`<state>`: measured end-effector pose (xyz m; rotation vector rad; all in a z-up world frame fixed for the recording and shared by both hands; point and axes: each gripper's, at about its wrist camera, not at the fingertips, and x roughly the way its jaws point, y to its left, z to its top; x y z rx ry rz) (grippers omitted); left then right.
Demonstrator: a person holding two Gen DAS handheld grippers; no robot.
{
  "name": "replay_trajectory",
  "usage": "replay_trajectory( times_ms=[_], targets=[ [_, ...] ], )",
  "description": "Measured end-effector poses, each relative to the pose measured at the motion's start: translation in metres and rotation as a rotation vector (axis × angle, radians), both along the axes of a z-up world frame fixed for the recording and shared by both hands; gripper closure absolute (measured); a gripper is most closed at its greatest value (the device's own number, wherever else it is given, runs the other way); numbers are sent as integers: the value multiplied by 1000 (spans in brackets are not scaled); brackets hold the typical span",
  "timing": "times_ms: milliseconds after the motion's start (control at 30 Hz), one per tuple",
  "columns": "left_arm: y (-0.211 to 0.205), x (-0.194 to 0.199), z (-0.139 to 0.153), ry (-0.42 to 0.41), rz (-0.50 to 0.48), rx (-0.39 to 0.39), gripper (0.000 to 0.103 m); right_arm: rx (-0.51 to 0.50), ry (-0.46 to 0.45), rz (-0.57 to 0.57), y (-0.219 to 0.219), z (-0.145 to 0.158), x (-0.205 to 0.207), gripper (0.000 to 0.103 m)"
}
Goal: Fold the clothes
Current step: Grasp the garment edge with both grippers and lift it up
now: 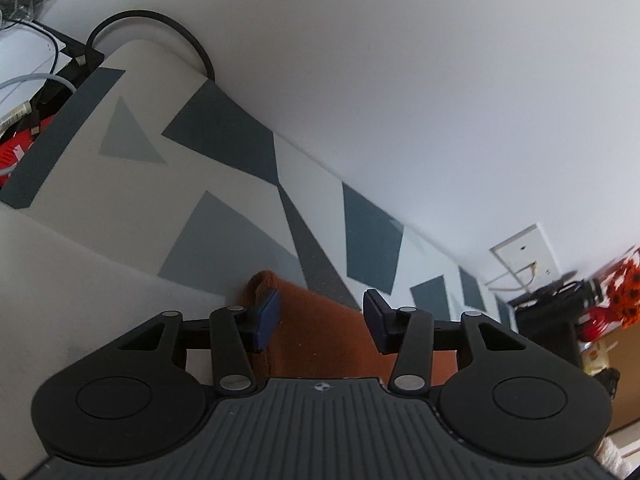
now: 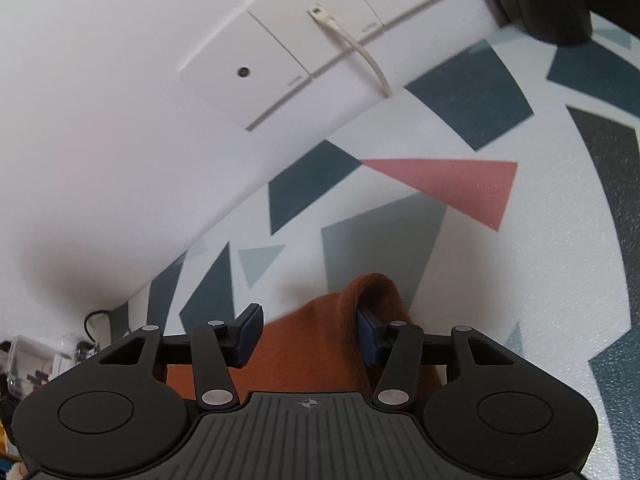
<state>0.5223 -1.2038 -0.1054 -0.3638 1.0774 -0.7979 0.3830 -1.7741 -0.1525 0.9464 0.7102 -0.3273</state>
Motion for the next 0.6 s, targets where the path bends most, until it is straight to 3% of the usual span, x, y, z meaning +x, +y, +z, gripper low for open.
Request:
replay_trajectory(
  times_ms=[200,400,567,600],
  targets=[
    [10,0,3,-36,57,9,52,52,-21,-25,-3,-12,3,54],
    [12,10,-22,132,6,-94,44,72,-75,-11,-2,-7,3,52],
    [7,14,-34,160,68,-137,44,82,-46,-61,-7,-20,8,52],
    [5,13,-33,145,69,-129,50,79,-44,-65,-7,-21,10,54]
  ],
)
